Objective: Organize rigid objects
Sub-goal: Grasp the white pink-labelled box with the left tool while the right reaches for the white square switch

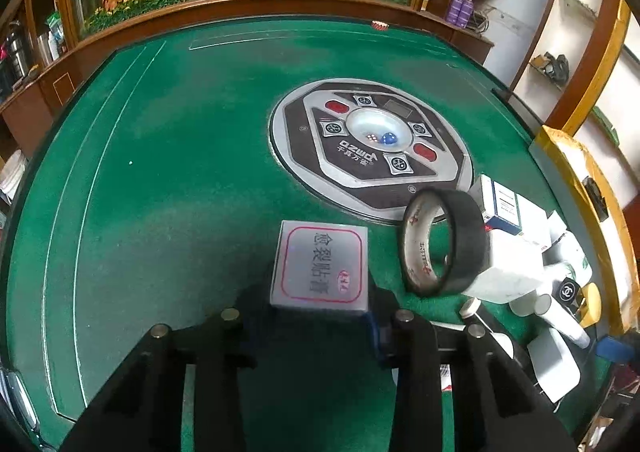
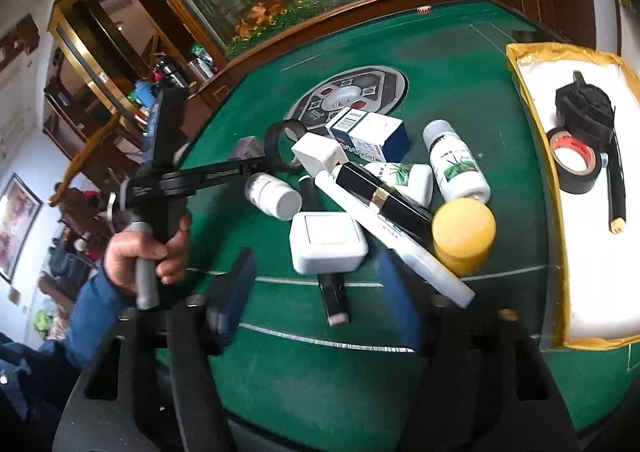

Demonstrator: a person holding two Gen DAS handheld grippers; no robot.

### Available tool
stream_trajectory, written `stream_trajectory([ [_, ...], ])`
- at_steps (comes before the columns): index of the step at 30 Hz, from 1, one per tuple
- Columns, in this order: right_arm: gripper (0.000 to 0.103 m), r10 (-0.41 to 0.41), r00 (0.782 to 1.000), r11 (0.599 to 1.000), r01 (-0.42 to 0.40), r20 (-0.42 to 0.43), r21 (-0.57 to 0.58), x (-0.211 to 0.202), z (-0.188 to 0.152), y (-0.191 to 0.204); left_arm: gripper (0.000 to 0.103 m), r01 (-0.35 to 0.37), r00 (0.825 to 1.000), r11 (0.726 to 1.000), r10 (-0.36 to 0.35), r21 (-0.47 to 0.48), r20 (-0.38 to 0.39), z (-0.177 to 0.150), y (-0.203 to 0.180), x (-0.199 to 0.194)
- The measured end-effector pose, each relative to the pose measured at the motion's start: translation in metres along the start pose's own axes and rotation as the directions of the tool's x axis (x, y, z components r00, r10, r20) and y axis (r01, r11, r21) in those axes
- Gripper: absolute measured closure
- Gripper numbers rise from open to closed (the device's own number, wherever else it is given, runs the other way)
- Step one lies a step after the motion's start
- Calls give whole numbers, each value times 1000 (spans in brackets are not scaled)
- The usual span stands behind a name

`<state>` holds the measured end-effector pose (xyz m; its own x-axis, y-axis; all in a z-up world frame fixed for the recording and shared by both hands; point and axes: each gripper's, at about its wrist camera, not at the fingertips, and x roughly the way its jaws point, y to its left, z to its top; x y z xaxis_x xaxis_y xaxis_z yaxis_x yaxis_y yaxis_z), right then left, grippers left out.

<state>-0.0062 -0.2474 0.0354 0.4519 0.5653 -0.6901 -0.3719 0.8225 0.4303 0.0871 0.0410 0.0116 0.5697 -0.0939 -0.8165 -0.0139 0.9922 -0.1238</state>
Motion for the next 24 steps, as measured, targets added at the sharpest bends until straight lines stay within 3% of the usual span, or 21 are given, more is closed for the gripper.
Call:
stream_trajectory([
  [3,38,-44,999,999,43,-31,-25,16,4,3,66,-3,1000,1000,3,6,4,-1,-1,-1],
  [6,38,-2,998,1000,2,-70,-2,28,8,1,67,-31,999,999,31,34,11,-3,-8,-1],
  [12,38,-18,995,999,21,-98,29,54,14,-4,67,-34,999,998,33,47,12,-2,-11,-2],
  [14,48,-7,994,999,12,-105,41,59,14,-4,67,-32,999,999,31,40,20,-2,-10,-4],
  [24,48,-12,1000,1000,12,-28,10,39,7,3,67,20,994,999,-24,37,103,0,-11,-28],
])
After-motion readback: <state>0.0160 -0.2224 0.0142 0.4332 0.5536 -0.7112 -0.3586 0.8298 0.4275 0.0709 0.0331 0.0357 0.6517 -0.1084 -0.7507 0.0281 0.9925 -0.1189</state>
